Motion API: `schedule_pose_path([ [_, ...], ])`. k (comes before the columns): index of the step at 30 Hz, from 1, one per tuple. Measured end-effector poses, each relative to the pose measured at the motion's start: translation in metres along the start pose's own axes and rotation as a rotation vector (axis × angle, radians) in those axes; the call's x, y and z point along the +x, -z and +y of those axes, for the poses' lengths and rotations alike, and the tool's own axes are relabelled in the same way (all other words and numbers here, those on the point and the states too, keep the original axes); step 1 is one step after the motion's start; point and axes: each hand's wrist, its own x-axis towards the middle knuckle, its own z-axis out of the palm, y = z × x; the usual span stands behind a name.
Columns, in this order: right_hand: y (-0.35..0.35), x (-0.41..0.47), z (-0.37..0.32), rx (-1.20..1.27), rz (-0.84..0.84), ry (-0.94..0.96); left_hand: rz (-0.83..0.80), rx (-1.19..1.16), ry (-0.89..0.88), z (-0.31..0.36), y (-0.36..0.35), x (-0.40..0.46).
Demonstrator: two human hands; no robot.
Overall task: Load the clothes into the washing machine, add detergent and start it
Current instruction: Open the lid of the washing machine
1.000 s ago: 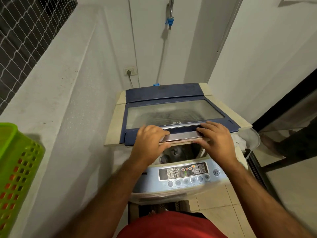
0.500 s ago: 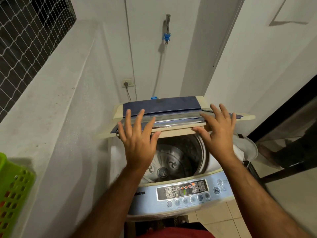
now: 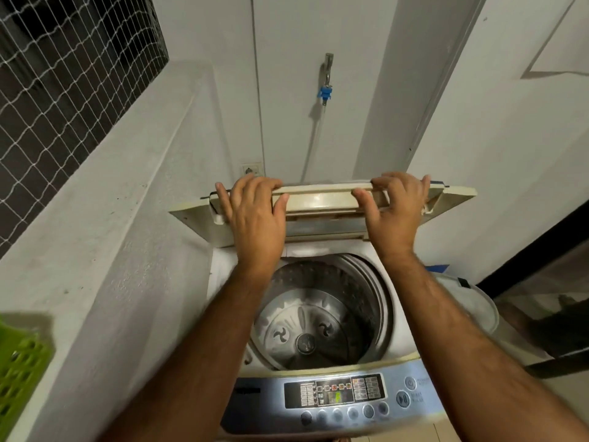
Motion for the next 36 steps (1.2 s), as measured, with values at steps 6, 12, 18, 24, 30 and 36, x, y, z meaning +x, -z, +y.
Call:
schedule_pose_path([
  [6,-0.021,0.027,0.012,0.003,-0.037,0.064,-0.084,0.079,-0.131,-0.017,-0.013,0.027],
  [12,-0.041,0.052,0.024,-0.046,-0.163,0.091,-0.173,0.183,-0.163,-0.027,-0.03,0.059],
  [18,-0.064,0.081,0.029,-0.076,-0.24,0.077,-0.254,0.27,-0.146,-0.033,-0.047,0.092],
  [24,-0.081,0.099,0.038,-0.134,-0.31,0.098,-0.339,0.323,-0.124,-0.038,-0.061,0.109],
  [30,-0.092,0.112,0.046,-0.185,-0.388,0.123,-0.44,0.366,-0.106,-0.043,-0.07,0.12],
  [36,-0.098,0.121,0.047,-0.231,-0.481,0.12,-0.545,0.388,-0.073,-0.041,-0.071,0.132],
])
